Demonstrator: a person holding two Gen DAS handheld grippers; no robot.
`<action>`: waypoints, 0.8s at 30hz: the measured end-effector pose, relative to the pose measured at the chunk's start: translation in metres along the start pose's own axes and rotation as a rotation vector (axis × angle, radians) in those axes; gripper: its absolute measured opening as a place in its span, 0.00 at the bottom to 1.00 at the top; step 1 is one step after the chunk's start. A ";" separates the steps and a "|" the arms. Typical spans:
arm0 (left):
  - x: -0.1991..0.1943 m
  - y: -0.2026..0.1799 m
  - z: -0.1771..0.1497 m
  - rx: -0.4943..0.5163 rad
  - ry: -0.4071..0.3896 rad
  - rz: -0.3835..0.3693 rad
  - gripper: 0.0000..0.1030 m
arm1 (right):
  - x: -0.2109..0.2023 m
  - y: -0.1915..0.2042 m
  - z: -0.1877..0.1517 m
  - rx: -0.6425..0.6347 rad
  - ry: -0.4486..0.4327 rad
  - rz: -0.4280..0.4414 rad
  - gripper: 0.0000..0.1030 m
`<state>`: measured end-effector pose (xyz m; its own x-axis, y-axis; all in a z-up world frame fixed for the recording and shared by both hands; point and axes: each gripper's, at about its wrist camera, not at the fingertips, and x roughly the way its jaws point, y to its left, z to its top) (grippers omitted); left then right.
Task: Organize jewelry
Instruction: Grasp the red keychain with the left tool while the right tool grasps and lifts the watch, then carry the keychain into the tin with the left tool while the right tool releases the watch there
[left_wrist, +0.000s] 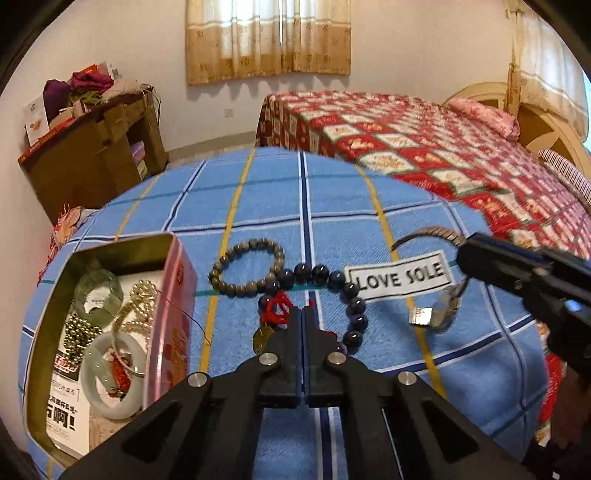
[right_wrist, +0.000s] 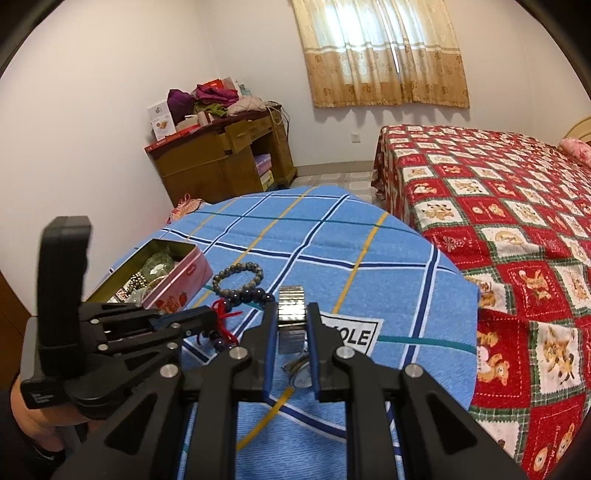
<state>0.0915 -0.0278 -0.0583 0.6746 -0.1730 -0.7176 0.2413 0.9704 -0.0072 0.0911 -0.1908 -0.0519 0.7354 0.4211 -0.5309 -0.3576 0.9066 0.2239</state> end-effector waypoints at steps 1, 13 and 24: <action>-0.008 0.002 0.001 -0.009 -0.018 -0.007 0.00 | -0.001 0.001 0.001 -0.001 -0.002 0.002 0.17; -0.076 0.044 0.014 -0.091 -0.158 -0.027 0.00 | -0.015 0.025 0.013 -0.035 -0.040 0.057 0.17; -0.101 0.084 0.000 -0.139 -0.191 0.049 0.00 | -0.012 0.059 0.024 -0.059 -0.034 0.167 0.17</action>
<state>0.0439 0.0714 0.0135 0.8063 -0.1407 -0.5745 0.1151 0.9901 -0.0810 0.0749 -0.1418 -0.0132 0.6816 0.5671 -0.4625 -0.5089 0.8215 0.2573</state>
